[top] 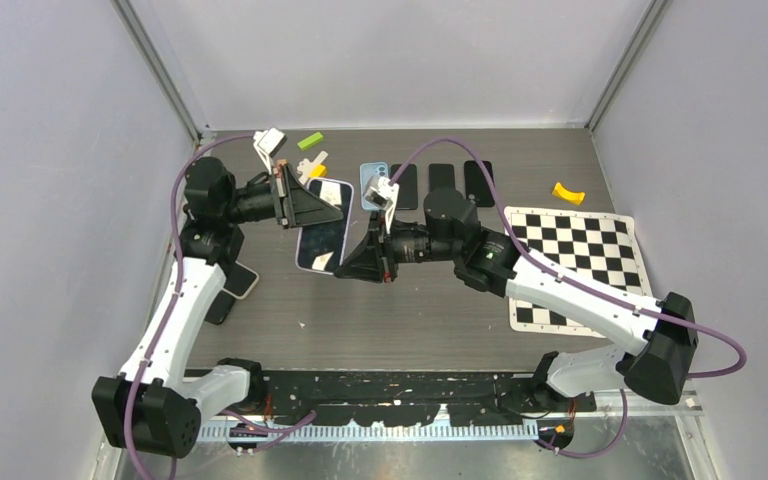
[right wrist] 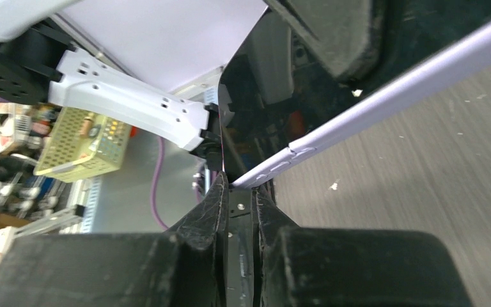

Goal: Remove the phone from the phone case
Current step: Remove the phone case from the phone.

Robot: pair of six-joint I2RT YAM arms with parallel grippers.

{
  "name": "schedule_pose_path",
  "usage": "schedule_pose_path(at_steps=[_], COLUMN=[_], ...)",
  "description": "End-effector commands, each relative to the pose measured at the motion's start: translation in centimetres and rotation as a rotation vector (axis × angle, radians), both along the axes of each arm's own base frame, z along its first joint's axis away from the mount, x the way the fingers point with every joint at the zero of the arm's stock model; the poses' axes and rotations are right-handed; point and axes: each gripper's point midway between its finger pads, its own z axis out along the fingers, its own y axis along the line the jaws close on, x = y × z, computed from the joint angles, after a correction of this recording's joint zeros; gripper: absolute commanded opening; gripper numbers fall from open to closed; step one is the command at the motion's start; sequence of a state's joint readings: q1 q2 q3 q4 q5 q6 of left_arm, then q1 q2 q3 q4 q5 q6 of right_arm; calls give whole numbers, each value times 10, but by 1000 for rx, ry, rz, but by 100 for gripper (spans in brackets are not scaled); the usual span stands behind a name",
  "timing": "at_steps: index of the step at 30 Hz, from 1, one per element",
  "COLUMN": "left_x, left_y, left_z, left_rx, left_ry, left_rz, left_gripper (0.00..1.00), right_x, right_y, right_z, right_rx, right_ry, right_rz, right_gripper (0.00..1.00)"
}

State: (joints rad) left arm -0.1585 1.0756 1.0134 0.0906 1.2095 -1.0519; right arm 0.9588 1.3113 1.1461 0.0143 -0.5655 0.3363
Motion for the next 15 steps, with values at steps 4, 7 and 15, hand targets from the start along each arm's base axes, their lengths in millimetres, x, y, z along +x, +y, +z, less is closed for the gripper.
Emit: schedule_pose_path(at_steps=[4,7,15], left_x=[15,19,25], left_y=[-13,-15,-18], left_z=[2,-3,-9], left_rx=[-53,-75,-101], left_ry=[222,283,315], left_rz=[71,59,72], left_gripper=[0,0,0], right_x=[47,57,76], right_y=[11,9,5], right_z=[-1,-2,-4], right_rx=[-67,-87,-107], right_ry=[-286,-325,-376], right_rz=[-224,-274,-364], right_gripper=[1,1,1])
